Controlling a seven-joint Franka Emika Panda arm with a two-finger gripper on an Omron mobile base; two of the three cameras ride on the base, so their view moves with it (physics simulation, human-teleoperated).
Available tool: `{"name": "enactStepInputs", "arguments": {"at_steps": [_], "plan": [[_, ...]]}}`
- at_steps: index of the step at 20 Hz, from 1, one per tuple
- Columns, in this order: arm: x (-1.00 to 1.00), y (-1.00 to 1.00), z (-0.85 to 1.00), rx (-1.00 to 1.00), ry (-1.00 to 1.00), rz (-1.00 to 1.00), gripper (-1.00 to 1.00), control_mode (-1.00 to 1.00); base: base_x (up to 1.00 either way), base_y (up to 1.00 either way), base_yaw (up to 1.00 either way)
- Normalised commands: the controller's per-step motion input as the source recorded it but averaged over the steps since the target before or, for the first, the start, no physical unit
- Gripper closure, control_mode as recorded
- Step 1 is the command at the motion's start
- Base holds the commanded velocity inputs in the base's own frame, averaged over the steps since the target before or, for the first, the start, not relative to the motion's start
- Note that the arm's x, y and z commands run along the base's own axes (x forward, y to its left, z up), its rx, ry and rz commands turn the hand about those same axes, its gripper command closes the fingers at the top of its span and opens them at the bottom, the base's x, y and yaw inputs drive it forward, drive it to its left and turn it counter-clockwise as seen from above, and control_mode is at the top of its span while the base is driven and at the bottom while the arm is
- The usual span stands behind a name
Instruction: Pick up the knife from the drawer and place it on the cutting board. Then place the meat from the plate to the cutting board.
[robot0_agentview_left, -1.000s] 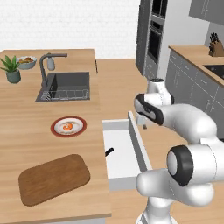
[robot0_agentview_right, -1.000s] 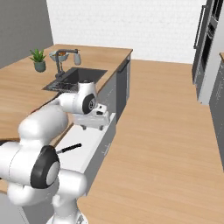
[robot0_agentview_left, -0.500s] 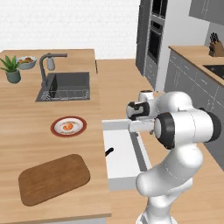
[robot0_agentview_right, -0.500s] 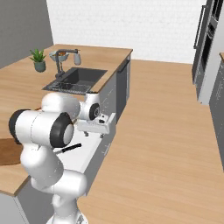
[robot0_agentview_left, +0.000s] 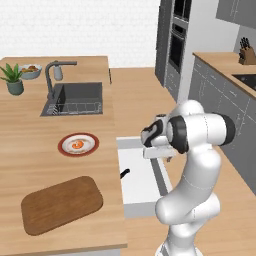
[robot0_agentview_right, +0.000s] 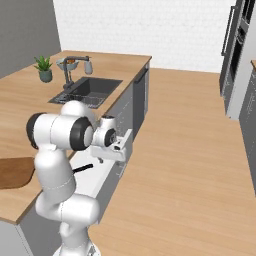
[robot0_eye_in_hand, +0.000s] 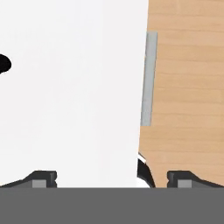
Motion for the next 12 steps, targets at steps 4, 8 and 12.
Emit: {"name": "enactStepInputs", "arguments": {"at_steps": [4,8,12], "plan": [[0.12,0.0,-0.53,0.0,0.0,-0.01,-1.0,-1.0,0.0,0.0,0.0],[0.03,0.0,-0.23,0.0,-0.01,0.0,-1.0,-1.0,0.0,0.0,0.0],[0.0,-0.18,-0.37,-0.09,0.0,0.0,-1.0,-1.0,0.0,0.0,0.0]]}}
